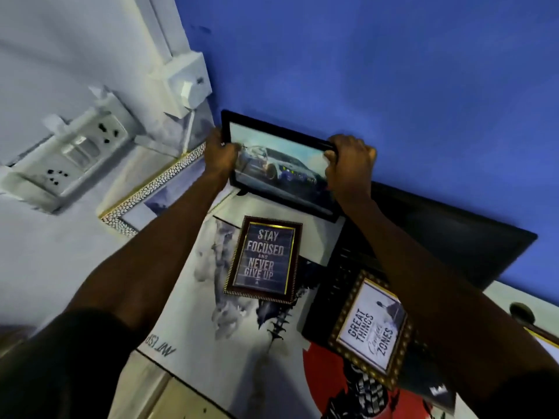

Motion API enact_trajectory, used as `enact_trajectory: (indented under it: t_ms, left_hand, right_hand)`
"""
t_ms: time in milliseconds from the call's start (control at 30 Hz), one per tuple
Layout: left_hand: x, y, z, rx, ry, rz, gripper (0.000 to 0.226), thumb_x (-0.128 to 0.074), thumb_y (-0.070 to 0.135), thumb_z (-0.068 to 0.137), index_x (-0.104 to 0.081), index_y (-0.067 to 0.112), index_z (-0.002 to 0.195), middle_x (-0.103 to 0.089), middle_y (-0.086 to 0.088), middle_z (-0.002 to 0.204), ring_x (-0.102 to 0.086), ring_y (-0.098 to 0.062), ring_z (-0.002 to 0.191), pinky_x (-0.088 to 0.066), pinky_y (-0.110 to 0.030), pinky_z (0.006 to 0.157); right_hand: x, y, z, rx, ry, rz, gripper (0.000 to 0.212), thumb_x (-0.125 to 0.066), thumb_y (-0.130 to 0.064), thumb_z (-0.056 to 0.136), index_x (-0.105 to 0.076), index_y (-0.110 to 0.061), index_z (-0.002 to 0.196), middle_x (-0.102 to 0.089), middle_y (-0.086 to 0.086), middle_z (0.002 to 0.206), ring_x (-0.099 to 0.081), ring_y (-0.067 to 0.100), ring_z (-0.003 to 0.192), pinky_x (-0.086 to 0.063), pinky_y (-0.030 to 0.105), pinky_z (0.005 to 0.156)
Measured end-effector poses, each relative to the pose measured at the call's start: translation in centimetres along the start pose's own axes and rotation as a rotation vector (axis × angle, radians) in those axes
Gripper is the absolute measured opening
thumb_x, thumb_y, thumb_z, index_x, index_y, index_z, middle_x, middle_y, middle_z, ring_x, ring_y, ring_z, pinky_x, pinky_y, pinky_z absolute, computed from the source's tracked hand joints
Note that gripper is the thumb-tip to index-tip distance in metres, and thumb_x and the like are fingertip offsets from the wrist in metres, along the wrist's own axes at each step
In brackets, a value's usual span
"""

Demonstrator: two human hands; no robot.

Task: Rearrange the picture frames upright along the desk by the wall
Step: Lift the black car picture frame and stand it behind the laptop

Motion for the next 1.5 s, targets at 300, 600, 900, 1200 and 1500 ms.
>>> enact_trajectory:
  t_ms: [300, 600, 900, 1200, 1500]
  left_hand:
    - [-4.1, -3.8, 1.0, 0.115, -0.158, 0.093, 0.026, -0.042, 0.001, 0.102, -0.06, -0.003, 0.119, -0.073, -0.017, 0.116, -0.062, -0.01, 0.084, -0.048, -0.018, 0.064]
    - [-6.6, -4.7, 2.9, 0.061, -0.204, 0.164, 0.028, -0.044, 0.015, 0.104, -0.054, 0.009, 0.13, -0.06, -0.007, 0.109, -0.057, -0.02, 0.098, -0.048, -0.031, 0.082]
    - [-7.5, -4.9, 3.1, 0.139, -0.285, 0.165, 0.066, -0.057, 0.017, 0.099, -0.025, 0.005, 0.156, -0.037, -0.015, 0.159, -0.041, -0.029, 0.145, -0.036, -0.042, 0.119]
    - [-0.8, -4.0, 0.5, -0.147, 0.051, 0.262, 0.031, -0.064, 0.011, 0.077, -0.067, 0.009, 0.108, -0.073, -0.012, 0.11, -0.069, -0.029, 0.104, -0.057, -0.041, 0.092]
    - [12.1, -3.6, -4.5, -0.477, 0.337, 0.554, 0.031, -0.057, 0.017, 0.077, -0.067, 0.004, 0.102, -0.068, -0.017, 0.097, -0.067, -0.036, 0.087, -0.053, -0.042, 0.079]
  right_hand:
    - [-5.4, 3.8, 0.1, -0.069, -0.192, -0.131, 0.03, -0.064, -0.008, 0.081, -0.072, -0.016, 0.109, -0.061, 0.018, 0.113, -0.057, 0.039, 0.111, -0.044, 0.044, 0.091]
    - [-5.2, 5.1, 0.2, -0.124, -0.106, -0.288, 0.038, -0.069, -0.005, 0.074, -0.062, -0.011, 0.11, -0.067, 0.015, 0.105, -0.06, 0.038, 0.107, -0.041, 0.047, 0.093]
    - [-5.2, 5.3, -1.0, -0.062, -0.083, -0.322, 0.038, -0.063, -0.004, 0.076, -0.066, -0.009, 0.114, -0.064, 0.018, 0.113, -0.056, 0.041, 0.111, -0.04, 0.048, 0.091]
    - [-4.9, 0.6, -2.3, 0.066, -0.071, -0.007, 0.035, -0.061, -0.013, 0.085, -0.066, -0.012, 0.12, -0.067, 0.014, 0.115, -0.06, 0.038, 0.112, -0.05, 0.046, 0.091]
    - [-9.8, -10.2, -4.3, 0.13, -0.208, 0.486, 0.018, -0.056, -0.014, 0.094, -0.072, -0.01, 0.1, -0.073, 0.01, 0.093, -0.068, 0.028, 0.085, -0.053, 0.039, 0.076]
Point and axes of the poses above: each hand's wrist, its own z-axis towards the middle knuckle, its own x-axis out of the back of the hand, y = z × x, the point moved 7 cm from there along z, towards the middle knuckle
